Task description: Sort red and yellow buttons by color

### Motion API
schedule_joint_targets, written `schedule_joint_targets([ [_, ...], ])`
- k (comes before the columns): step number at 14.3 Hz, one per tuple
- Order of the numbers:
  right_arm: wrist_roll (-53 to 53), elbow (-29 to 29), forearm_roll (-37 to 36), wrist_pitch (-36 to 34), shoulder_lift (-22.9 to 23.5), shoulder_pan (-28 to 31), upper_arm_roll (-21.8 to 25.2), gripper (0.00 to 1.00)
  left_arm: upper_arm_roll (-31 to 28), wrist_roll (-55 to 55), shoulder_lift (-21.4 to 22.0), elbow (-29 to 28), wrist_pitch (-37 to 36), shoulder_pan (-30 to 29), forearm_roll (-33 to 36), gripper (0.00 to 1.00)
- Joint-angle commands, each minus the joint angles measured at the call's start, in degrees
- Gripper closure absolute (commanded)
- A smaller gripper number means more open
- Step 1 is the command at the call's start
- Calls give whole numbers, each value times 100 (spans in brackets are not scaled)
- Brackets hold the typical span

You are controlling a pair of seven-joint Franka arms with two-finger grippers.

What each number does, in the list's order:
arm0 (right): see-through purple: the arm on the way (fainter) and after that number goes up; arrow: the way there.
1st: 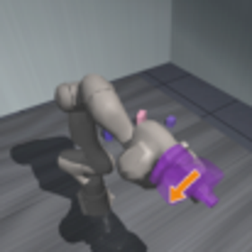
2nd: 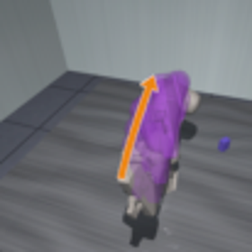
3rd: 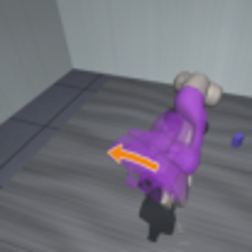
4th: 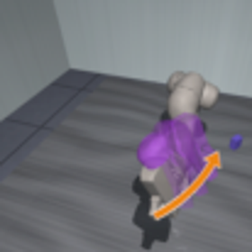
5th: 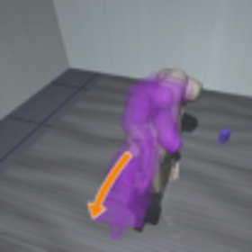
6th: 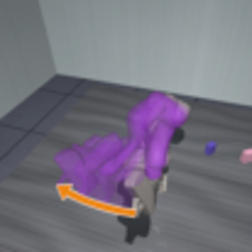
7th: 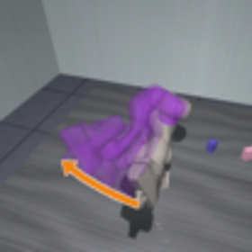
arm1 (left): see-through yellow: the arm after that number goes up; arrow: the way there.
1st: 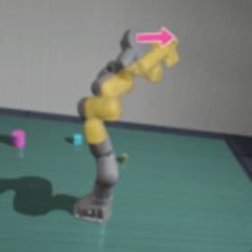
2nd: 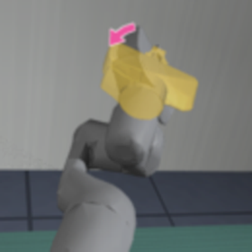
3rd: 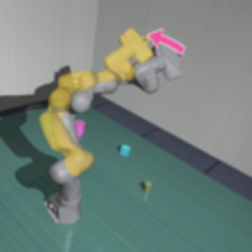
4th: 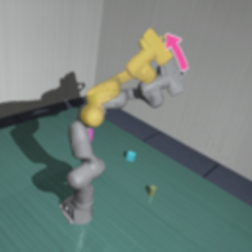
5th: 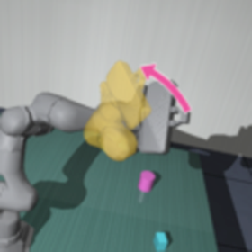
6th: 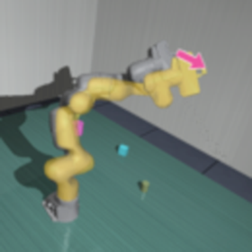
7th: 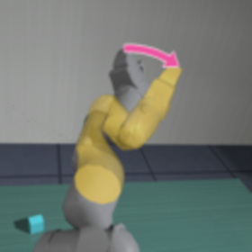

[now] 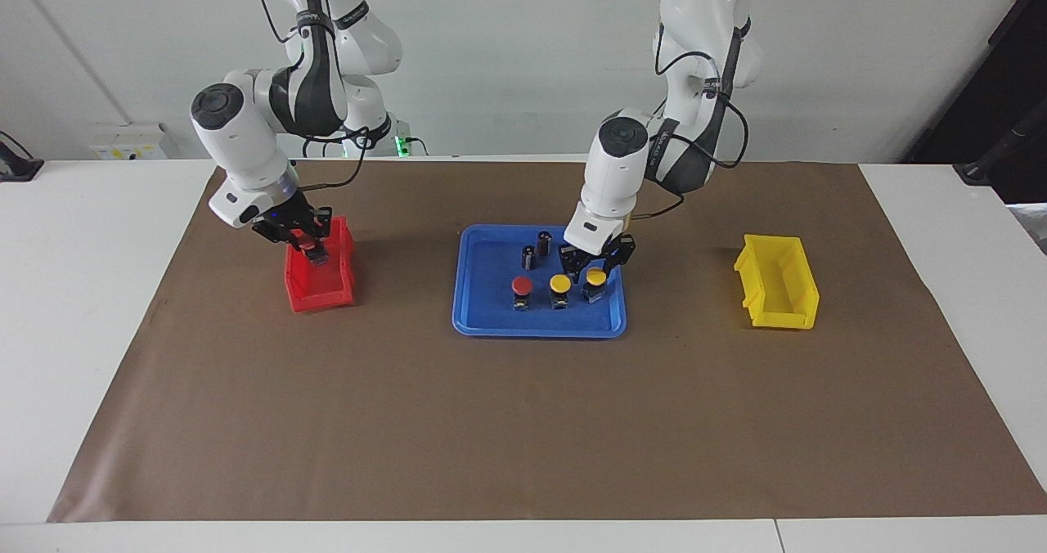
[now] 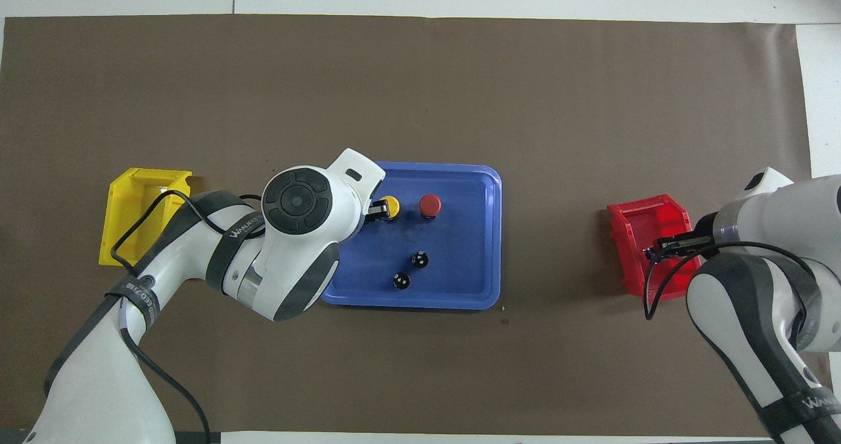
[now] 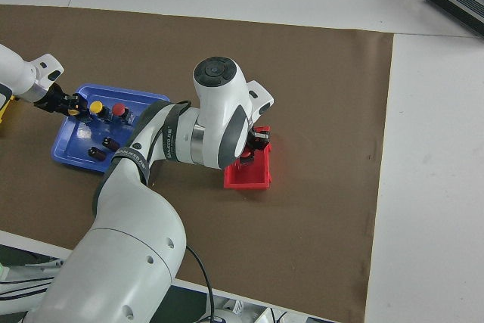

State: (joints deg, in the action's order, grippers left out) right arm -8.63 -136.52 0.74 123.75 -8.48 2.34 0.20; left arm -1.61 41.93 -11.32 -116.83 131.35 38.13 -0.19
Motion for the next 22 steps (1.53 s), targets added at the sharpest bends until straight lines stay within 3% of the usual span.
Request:
schedule_joint_targets([
  [1, -148, -357, -21, 377, -119, 56, -37, 84, -76, 44, 16, -33, 31, 72, -86, 36],
  [7, -157, -638, -100, 659, -162, 38, -37, 83, -94, 17, 42, 28, -48, -43, -86, 40],
  [10, -201, -682, -240, 677, -180, 56, -37, 78, -94, 26, 33, 46, -57, -60, -86, 52],
  [11, -192, -682, -241, 669, -180, 56, -37, 74, -94, 17, 33, 55, -75, -60, -86, 60],
  [13, -175, -682, -241, 660, -180, 47, -37, 43, -94, -35, 42, 55, -101, -156, -86, 82],
  [15, -166, -674, -241, 633, -180, 47, -37, 33, -94, -44, 77, 133, -275, -253, -86, 97],
  [16, -175, -648, -241, 598, -171, 47, -37, 33, -94, -62, 121, 299, -573, -349, -86, 98],
  [18, -201, -316, -249, 258, -101, 64, -37, 34, -111, -211, 383, 694, -1398, -604, -86, 98],
  [22, -210, 1098, -276, -1104, 127, 38, -72, 36, -164, -990, 1094, 1224, -2789, -1262, -103, 98],
])
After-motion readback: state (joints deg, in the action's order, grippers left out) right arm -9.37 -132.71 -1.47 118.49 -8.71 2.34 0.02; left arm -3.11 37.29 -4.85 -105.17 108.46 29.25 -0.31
